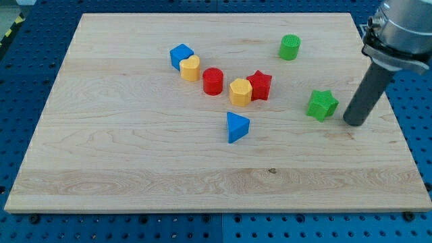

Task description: Move the green star top right to the red star

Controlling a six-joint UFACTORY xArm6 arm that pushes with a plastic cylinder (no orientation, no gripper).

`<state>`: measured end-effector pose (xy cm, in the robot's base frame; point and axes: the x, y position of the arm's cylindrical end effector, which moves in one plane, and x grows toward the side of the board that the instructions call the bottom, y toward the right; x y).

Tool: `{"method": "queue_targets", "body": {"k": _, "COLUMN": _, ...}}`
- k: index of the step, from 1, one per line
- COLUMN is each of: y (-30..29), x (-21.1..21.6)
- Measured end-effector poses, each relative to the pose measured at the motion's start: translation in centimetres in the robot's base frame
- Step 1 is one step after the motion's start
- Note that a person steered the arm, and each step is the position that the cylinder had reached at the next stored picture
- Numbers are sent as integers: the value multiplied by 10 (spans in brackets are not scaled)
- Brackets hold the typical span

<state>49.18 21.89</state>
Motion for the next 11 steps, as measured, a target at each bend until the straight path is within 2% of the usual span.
{"method": "queue_targets", "body": {"k": 1, "y": -28, "x": 3}}
{"method": "queue_targets", "body": {"k": 2, "y": -56, "x": -21}}
{"method": "queue_targets", "body": {"k": 3, "y": -71, "x": -64}}
{"method": "queue_targets", "body": {"k": 4, "y": -71, "x": -74}}
{"method": "queue_targets", "body": {"k": 5, "y": -53, "x": -54}}
{"method": "queue_targets", "body": {"k": 6, "y": -10, "x": -69}}
{"method": "queue_targets", "body": {"k": 7, "y": 0, "x": -111}}
{"method": "queue_targets", "body": {"k": 9, "y": -63, "x": -116}}
{"method": "queue_targets", "body": {"k": 10, "y": -70, "x": -129}}
{"method": "queue_targets", "body": {"k": 11, "y": -40, "x": -128}}
